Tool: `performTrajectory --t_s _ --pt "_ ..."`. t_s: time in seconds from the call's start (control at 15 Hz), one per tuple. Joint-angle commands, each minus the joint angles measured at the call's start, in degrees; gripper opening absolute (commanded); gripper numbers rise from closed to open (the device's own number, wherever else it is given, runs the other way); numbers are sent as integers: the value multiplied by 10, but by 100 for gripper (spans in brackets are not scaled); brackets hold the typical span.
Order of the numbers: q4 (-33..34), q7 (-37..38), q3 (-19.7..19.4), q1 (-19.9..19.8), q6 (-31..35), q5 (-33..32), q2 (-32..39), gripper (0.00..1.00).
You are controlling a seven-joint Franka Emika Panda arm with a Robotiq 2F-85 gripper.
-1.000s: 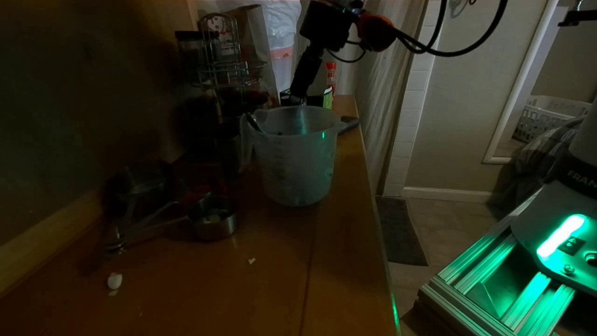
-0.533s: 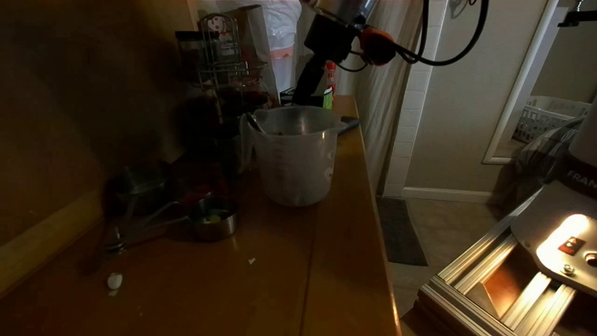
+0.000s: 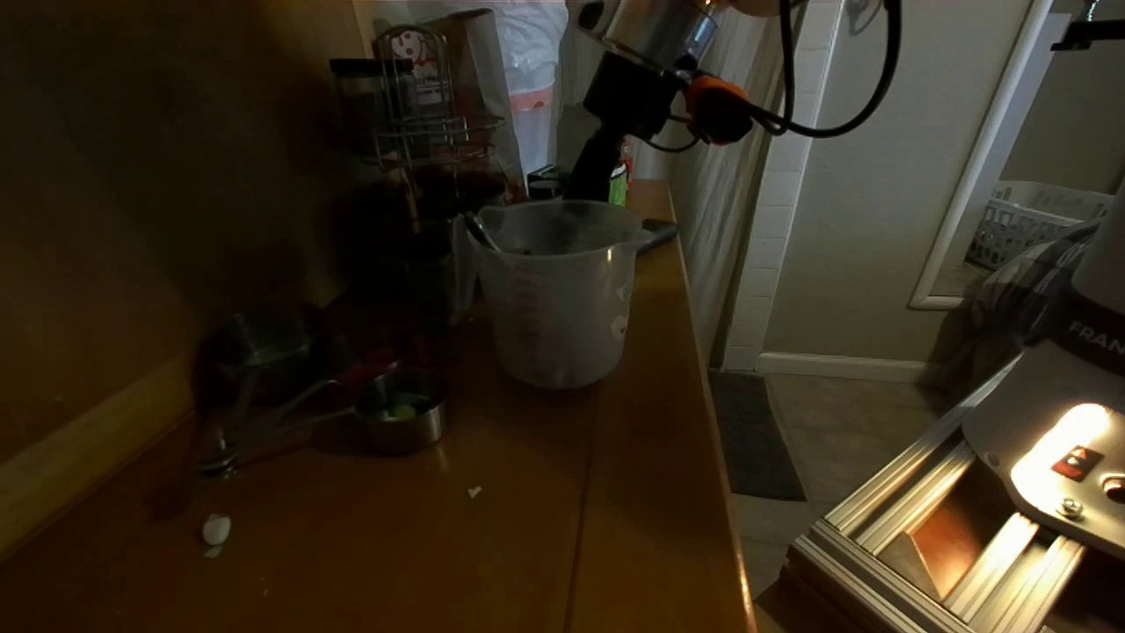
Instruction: Take the bottle off of the rack
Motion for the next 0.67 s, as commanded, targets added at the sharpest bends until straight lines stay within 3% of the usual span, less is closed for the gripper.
performTrajectory --t_s 0.0,0.27,0.6 --pt "1 -25 7 8 8 26 -25 100" --pt "10 -14 45 -7 33 11 -49 100" --pt "15 -29 135 -61 151 24 -35 100"
